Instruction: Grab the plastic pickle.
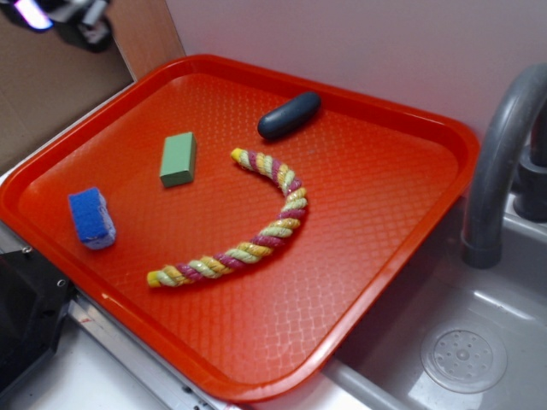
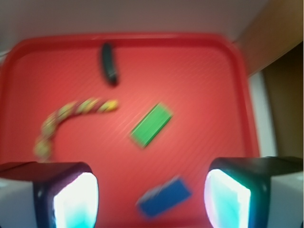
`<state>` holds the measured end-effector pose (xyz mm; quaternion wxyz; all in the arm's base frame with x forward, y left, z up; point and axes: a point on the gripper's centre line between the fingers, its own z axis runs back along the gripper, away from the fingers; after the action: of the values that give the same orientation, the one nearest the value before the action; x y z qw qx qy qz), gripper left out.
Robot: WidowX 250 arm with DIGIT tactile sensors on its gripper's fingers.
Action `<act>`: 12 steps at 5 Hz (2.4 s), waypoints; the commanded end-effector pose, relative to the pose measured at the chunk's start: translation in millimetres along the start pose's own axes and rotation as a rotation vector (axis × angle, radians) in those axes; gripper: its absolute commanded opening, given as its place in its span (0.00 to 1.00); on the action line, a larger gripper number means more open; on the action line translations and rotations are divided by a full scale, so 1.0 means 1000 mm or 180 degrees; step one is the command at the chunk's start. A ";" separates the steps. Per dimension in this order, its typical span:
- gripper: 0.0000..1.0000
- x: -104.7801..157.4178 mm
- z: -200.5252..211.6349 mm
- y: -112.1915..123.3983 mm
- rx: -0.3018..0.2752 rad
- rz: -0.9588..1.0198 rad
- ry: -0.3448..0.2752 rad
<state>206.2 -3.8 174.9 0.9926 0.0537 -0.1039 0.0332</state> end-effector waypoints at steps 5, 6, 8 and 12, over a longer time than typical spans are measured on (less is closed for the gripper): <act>1.00 0.107 -0.140 -0.060 -0.0395 -0.0611 0.0272; 1.00 0.104 -0.153 -0.068 -0.0503 -0.0701 0.0337; 0.36 0.103 -0.162 -0.073 -0.0559 -0.0854 0.0375; 0.00 0.103 -0.148 -0.061 -0.0469 -0.0945 0.0247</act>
<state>334.3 -39.4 25.7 0.9940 -0.0073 -0.0184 -0.1077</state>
